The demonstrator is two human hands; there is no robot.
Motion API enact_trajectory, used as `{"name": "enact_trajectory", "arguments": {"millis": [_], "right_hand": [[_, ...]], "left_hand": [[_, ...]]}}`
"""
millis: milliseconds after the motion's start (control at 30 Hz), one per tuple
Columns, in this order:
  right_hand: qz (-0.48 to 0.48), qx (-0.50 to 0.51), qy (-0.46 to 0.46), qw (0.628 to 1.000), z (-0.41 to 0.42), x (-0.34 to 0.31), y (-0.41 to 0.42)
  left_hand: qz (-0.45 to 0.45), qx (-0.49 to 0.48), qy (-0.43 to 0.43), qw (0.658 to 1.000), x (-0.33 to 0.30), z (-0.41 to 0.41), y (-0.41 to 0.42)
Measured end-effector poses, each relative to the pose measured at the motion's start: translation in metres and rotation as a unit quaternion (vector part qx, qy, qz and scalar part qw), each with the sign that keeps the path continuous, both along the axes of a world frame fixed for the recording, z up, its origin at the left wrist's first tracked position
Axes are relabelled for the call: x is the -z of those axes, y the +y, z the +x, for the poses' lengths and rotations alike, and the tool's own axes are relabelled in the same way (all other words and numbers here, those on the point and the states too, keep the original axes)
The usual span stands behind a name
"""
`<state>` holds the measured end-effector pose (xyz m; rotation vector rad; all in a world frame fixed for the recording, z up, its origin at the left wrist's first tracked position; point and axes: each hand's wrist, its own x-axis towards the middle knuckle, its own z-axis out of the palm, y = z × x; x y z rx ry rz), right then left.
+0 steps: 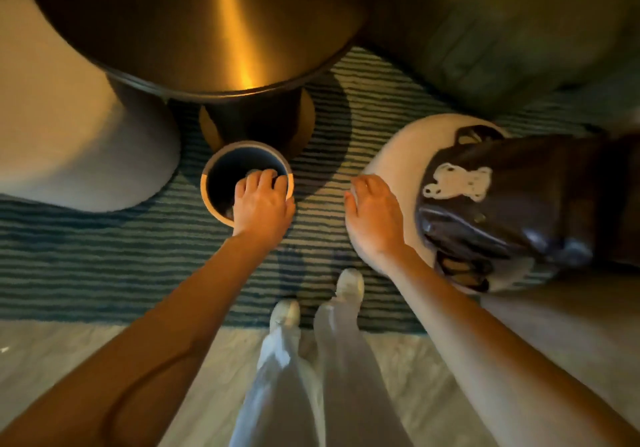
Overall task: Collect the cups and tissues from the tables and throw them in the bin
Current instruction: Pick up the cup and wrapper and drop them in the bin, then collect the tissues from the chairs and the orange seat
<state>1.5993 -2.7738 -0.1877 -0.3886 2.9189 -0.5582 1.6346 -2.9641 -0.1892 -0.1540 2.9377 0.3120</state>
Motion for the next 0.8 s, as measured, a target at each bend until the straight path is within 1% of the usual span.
{"name": "enact_trajectory", "arguments": {"millis": [67, 167, 233, 333, 433, 533, 667, 800], "right_hand": [[0.011, 0.026, 0.003, 1.000, 0.034, -0.043, 0.035], [0.015, 0.112, 0.008, 0.994, 0.090, -0.093, 0.091], [0.017, 0.172, 0.014, 0.985, 0.129, -0.123, 0.129], [0.007, 0.263, 0.032, 0.964, 0.188, -0.155, 0.188], [-0.015, 0.348, 0.059, 0.935, 0.248, -0.169, 0.252], [-0.040, 0.411, 0.080, 0.907, 0.299, -0.173, 0.316], [-0.046, 0.447, 0.105, 0.887, 0.354, -0.179, 0.395], [-0.056, 0.462, 0.098, 0.880, 0.383, -0.186, 0.457]], "left_hand": [[-0.006, 0.045, 0.001, 0.999, -0.047, 0.015, 0.028], [0.019, 0.100, 0.024, 0.995, -0.106, 0.042, 0.080], [0.025, 0.153, 0.028, 0.987, -0.137, 0.062, 0.120], [0.013, 0.247, 0.053, 0.968, -0.170, 0.090, 0.180], [-0.002, 0.323, 0.062, 0.944, -0.187, 0.118, 0.244], [0.001, 0.360, 0.058, 0.931, -0.195, 0.146, 0.315], [0.015, 0.418, 0.087, 0.904, -0.199, 0.179, 0.405], [0.004, 0.458, 0.077, 0.885, -0.204, 0.191, 0.484]]}}
